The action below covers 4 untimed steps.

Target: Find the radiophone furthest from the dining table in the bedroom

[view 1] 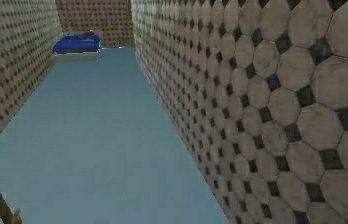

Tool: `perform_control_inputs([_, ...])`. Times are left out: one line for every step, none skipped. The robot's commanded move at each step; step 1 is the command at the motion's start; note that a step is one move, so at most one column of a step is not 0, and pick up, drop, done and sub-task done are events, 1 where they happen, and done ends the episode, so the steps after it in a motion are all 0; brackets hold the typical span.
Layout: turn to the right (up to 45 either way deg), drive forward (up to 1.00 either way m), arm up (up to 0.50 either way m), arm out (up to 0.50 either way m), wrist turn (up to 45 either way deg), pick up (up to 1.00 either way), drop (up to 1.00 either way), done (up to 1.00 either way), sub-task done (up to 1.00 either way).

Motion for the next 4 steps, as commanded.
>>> perform_control_inputs([-15.0,0.00,0.00,0.00,0.0,0.00,0.00,0.00,0.00])
perform_control_inputs([0.0,1.00,0.00,0.00,0.0,0.00,0.00,0.00,0.00])
perform_control_inputs([0.0,1.00,0.00,0.00,0.0,0.00,0.00,0.00,0.00])
perform_control_inputs([-3.0,0.00,0.00,0.00,0.0,0.00,0.00,0.00,0.00])
